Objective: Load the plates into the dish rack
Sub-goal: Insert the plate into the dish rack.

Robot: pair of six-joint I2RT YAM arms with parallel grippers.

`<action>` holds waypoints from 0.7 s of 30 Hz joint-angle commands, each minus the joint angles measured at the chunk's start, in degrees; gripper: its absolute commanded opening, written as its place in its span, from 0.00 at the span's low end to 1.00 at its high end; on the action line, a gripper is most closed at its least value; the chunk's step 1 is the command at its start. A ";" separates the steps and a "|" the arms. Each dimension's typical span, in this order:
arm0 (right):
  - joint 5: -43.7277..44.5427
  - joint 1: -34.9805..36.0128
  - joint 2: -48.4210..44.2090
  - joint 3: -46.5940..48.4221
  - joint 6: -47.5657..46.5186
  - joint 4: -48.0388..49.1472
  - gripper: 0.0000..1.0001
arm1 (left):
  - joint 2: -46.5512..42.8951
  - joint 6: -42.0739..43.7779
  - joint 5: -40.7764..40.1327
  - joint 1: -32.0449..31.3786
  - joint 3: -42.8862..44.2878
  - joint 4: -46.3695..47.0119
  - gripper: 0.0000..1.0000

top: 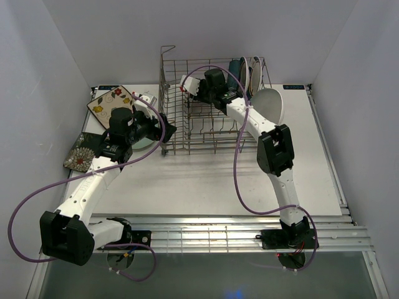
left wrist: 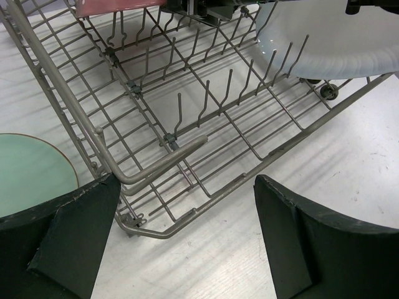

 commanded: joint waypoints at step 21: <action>19.67 -1.20 -2.52 1.65 10.43 23.31 0.08 | -3.52 0.86 -0.25 -0.75 2.78 2.74 0.98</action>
